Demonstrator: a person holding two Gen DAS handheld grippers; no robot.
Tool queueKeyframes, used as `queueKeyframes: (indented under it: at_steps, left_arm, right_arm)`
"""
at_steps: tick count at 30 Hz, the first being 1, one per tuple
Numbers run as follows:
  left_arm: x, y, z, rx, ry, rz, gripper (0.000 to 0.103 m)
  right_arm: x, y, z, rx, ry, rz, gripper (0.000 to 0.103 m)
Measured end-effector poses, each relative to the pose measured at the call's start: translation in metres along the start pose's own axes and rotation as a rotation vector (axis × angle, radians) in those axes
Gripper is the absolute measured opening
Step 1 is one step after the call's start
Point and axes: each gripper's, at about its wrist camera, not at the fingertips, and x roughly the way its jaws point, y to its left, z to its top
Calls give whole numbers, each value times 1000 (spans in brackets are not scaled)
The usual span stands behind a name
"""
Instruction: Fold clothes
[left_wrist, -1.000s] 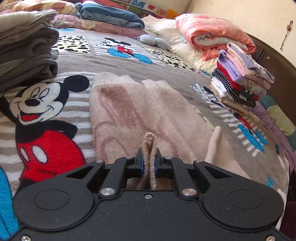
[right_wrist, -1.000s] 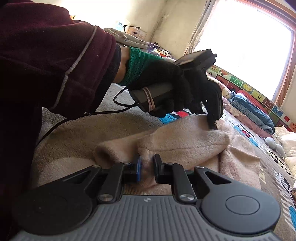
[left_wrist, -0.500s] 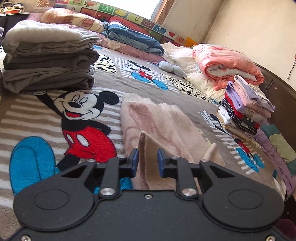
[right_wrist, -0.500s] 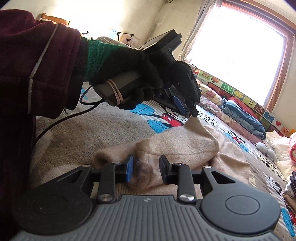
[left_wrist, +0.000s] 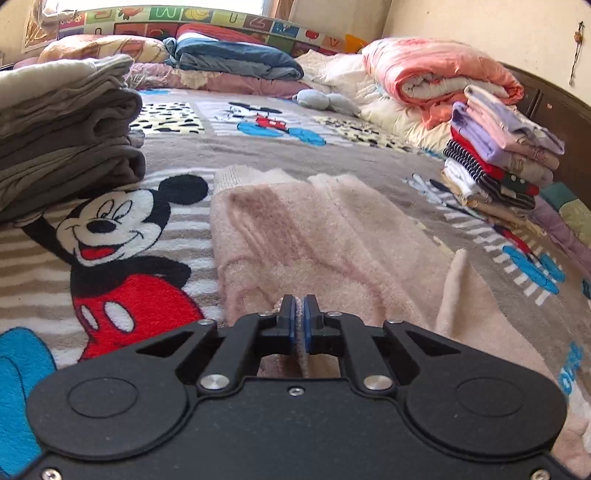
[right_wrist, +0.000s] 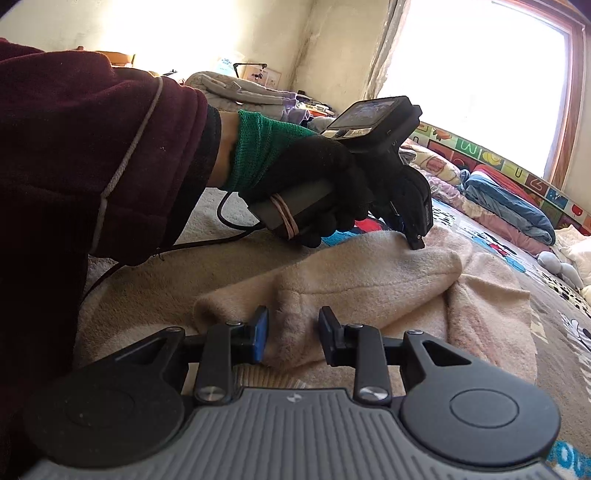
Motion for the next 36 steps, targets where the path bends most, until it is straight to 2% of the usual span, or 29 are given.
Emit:
queueKeyframes:
  at_steps: [4, 7, 11, 14, 16, 21, 24, 26, 27, 29, 36]
  left_arm:
    - [-36, -4, 3, 15, -84, 24, 6]
    - [-65, -11, 0, 17, -126, 24, 6]
    - [-89, -16, -4, 9, -160, 9, 6]
    - [-86, -14, -5, -8, -146, -4, 6]
    - [-80, -15, -7, -6, -122, -8, 6]
    - [-55, -14, -12, 19, -68, -7, 6]
    - [-26, -14, -12, 53, -6, -8, 6]
    - [-2, -13, -15, 79, 47, 4, 7]
    - [5, -12, -17, 90, 46, 7, 7]
    - [8, -7, -12, 45, 48, -14, 7]
    - [-3, -5, -12, 36, 25, -29, 8]
  right_arm:
    - [-15, 0, 7, -4, 4, 3, 31]
    - [-35, -6, 12, 21, -8, 23, 46]
    - [-60, -30, 20, 107, -56, 11, 45]
    - [-63, -58, 31, 146, -87, -38, 43]
    - [-50, -84, 42, 164, -85, -67, 40]
    - [18, -122, 76, 80, -35, -58, 39]
    - [75, -138, 81, 40, 56, -36, 38]
    - [113, -158, 69, 112, 173, -31, 38]
    - [125, -169, 60, 170, 205, -8, 38]
    - [132, -180, 51, 244, 210, 32, 37]
    - [132, -169, 54, 221, 250, 3, 37]
